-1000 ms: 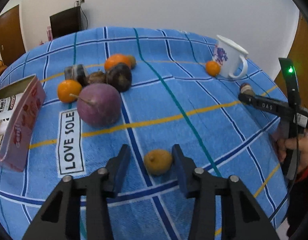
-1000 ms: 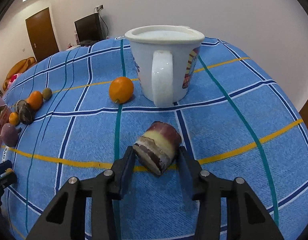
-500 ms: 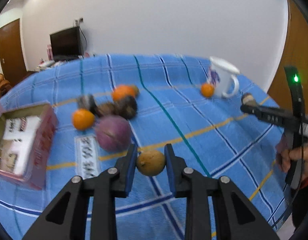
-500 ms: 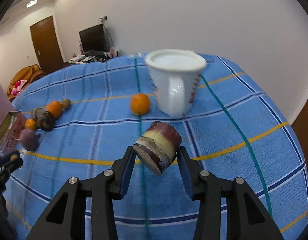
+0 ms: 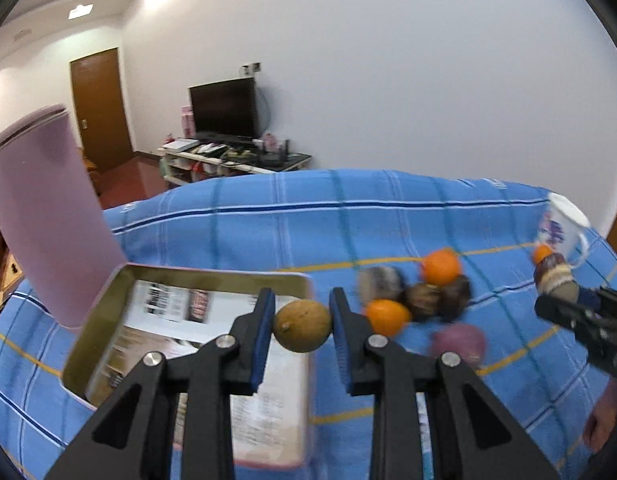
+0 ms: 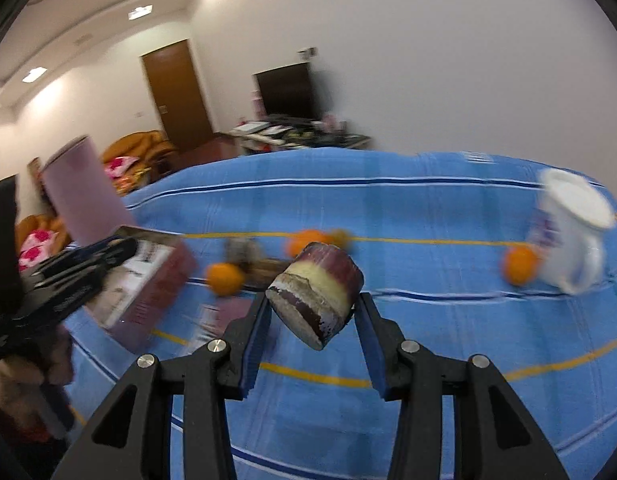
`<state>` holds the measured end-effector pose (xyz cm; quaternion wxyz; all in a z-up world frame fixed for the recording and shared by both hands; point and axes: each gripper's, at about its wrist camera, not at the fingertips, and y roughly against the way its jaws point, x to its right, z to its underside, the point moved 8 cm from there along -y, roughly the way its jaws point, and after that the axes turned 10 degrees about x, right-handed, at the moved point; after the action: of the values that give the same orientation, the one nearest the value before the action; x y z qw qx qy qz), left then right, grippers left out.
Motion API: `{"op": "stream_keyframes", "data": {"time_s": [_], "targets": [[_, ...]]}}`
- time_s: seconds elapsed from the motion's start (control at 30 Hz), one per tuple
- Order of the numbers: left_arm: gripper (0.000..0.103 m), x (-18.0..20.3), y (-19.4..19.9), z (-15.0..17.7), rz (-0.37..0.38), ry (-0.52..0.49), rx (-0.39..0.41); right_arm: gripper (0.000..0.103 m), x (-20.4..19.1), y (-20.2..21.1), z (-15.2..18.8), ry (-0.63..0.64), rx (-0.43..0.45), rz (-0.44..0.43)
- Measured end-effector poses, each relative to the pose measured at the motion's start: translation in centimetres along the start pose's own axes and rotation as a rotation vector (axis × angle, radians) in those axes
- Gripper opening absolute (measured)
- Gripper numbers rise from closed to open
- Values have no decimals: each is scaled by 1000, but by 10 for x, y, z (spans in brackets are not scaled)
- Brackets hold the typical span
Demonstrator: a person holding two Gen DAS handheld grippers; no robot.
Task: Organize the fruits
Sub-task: 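Carry both held items to the tin box and open both tools inside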
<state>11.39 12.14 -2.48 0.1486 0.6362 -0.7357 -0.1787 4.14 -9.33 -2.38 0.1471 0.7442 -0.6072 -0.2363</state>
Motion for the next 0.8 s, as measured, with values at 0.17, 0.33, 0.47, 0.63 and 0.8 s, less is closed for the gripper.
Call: {"op": "stream_keyframes", "data": {"time_s": [0.17,0.33,0.47,0.63,0.8], "targets": [[30,-45,-12,2,-69,47,5,46,-75,-28,-13,65,22,-98],[30,-80,-19,10,-138,94,-14,46,-135,-66,-14,81,2,-182],[30,-98,-17,15,-226,76,-18,46,-172,-89,-4,133,-12,-217],[30,-116,-22,30,-322,63,-74,46,-184,-110,8,168,-51,-227],[30,-120,-26,35,-352,53,-97,46,-187,-123,13,198,-67,-225]]}}
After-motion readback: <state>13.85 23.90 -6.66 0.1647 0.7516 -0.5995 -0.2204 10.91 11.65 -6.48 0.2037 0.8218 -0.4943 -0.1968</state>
